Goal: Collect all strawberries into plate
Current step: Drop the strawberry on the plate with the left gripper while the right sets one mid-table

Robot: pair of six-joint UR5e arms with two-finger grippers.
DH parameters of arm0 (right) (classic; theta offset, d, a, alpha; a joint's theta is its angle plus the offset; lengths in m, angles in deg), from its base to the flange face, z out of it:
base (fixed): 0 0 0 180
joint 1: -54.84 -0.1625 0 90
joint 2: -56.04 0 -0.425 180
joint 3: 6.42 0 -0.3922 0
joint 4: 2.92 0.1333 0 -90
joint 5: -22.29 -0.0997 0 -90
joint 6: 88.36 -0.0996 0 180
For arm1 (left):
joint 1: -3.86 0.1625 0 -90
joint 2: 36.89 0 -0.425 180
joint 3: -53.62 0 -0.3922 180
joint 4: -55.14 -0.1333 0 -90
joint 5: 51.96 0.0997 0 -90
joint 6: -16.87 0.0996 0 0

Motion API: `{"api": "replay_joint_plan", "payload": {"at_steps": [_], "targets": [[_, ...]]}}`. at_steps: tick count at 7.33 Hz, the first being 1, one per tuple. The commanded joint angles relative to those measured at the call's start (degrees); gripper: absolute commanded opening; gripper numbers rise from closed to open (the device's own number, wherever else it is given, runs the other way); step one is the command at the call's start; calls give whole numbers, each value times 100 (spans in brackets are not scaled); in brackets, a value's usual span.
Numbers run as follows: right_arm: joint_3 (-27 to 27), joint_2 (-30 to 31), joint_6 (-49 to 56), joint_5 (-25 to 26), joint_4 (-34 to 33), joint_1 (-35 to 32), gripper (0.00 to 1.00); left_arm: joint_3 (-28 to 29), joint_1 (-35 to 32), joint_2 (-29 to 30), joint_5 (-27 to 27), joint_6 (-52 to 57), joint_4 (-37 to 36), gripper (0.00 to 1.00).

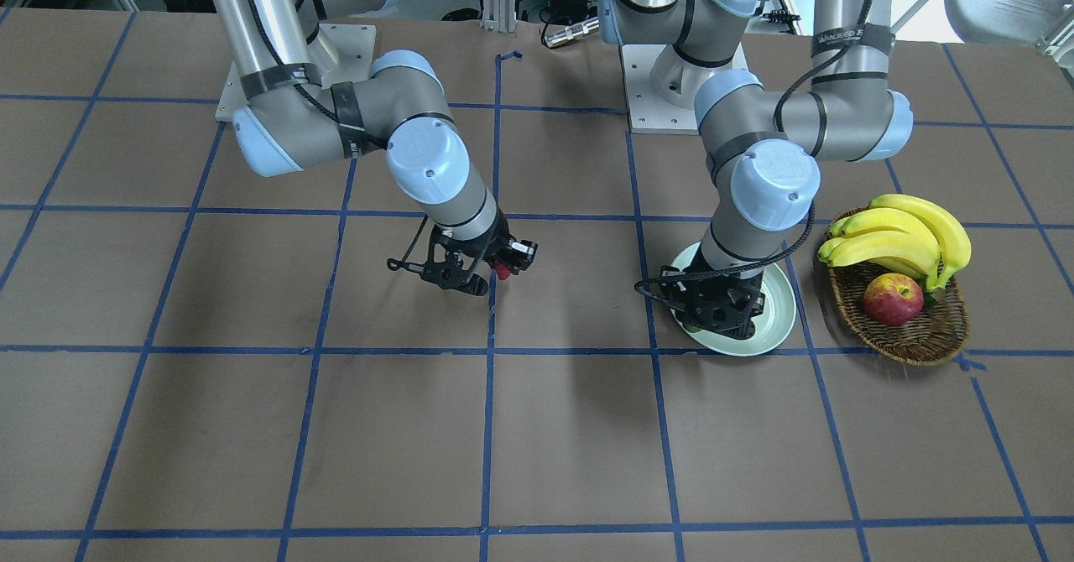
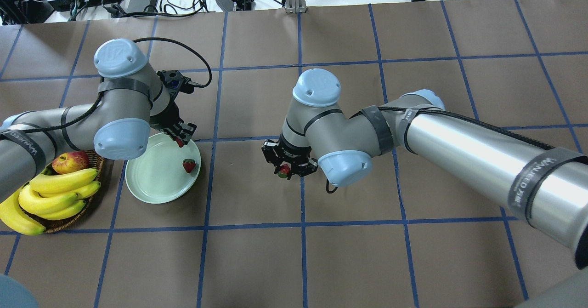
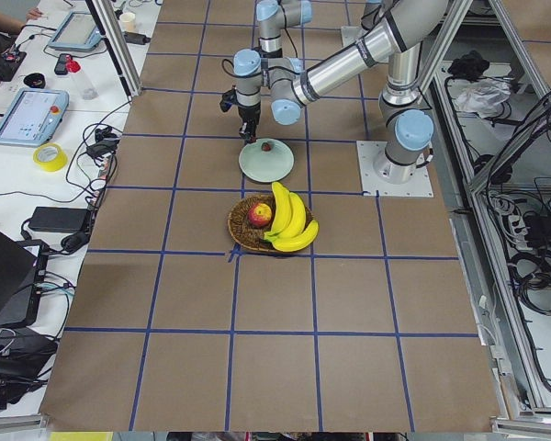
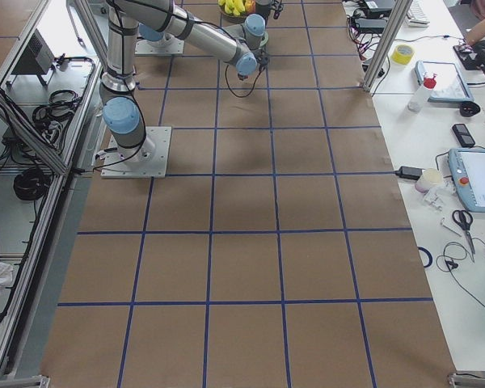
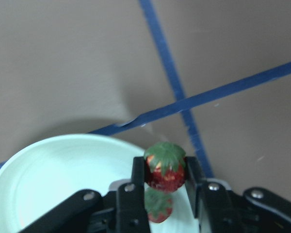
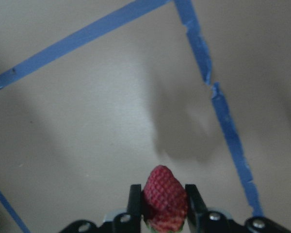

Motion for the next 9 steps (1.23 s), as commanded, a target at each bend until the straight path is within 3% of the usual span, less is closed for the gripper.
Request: {"api": "replay_joint_plan", "payload": {"at_steps": [1,2,3,4,6,7,8,9], "targets": [[-519,-489,-381,49,-12,-316,24,-79,523,44,-3,411,10,2],[-529,-543,-382,49,-12,-325,44,-114,533,36,-3,368,10,24],[-529,-552,-382,214,-12,-316,83,-114,541,27,-20,376,10,71],[-538,-508,-373,381,-12,-316,100,-88,524,-17,-29,367,10,74],[-469,-168,290,969,154,-203,100,-44,384,-183,-29,297,1,76],[-442,131,983,1042,642,59,100,-44,366,-315,-264,192,123,76],[-424,542,1790,1068,1204,584,100,-35,253,-429,-606,-35,264,76],[-380,895,2694,1217,1662,1163,100,-18,-36,-448,-609,-611,274,76]]}}
